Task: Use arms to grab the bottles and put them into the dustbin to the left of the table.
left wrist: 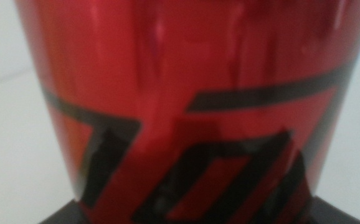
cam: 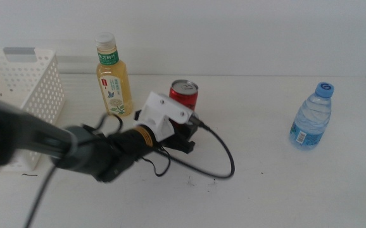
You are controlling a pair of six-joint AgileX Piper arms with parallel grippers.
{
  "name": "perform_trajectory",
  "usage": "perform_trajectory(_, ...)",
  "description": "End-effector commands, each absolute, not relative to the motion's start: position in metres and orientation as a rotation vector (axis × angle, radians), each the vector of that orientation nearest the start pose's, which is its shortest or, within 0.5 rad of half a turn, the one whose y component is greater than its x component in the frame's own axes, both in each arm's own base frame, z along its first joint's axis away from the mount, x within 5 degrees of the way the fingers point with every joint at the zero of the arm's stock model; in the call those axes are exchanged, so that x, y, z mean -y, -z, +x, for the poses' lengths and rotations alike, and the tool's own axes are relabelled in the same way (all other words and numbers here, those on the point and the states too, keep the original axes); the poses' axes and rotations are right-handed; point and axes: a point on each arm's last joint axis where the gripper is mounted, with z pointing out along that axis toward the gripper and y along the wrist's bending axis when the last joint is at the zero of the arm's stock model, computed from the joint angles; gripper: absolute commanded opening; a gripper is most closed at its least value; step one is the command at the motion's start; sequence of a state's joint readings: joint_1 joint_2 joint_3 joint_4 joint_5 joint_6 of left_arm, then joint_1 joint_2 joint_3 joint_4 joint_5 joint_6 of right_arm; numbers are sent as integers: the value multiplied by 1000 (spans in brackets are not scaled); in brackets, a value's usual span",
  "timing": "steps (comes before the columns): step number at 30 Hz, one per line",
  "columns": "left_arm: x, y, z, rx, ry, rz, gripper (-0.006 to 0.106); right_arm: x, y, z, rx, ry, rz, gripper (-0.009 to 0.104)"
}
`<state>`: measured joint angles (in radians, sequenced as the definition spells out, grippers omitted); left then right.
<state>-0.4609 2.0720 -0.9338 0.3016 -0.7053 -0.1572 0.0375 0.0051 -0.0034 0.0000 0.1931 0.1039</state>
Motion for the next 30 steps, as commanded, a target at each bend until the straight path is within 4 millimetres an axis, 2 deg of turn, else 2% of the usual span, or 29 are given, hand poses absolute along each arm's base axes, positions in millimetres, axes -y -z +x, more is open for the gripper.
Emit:
perform_trajectory(1, 189, -152, 340, -1888, 421, 614, -2, -1, -197, 56, -1664, -80, 44, 90)
perform_trajectory(6, 175, -221, 307, -2081, 376, 487, -2, -1, -197, 56, -1664, -80, 44, 90)
perform_trajectory(10, 159, -251, 279, -2258, 362, 298, -2, -1, -197, 56, -1664, -80, 44, 90)
perform_trajectory(13, 148, -265, 262, -2328, 292, 308, -2, -1, -197, 56, -1664, -80, 44, 90)
perform_trajectory(16, 141, -280, 254, -2384, 261, 285, -2, -1, -197, 56, -1664, -80, 44, 90)
perform_trajectory(21, 132, -304, 257, -2497, 114, 382, -2, -1, -197, 56, -1664, -80, 44, 90)
perform_trajectory(23, 117, -315, 264, -2541, 109, 373, -2, -1, -197, 56, -1664, -80, 44, 90)
perform_trajectory(25, 97, -328, 278, -2549, 133, 363, -2, -1, -197, 56, -1664, -80, 44, 90)
perform_trajectory(27, 65, -340, 294, -2542, 169, 286, -2, -1, -197, 56, -1664, -80, 44, 90)
perform_trajectory(30, 17, -351, 311, -2606, 129, 135, -2, -1, -197, 56, -1664, -80, 44, 90)
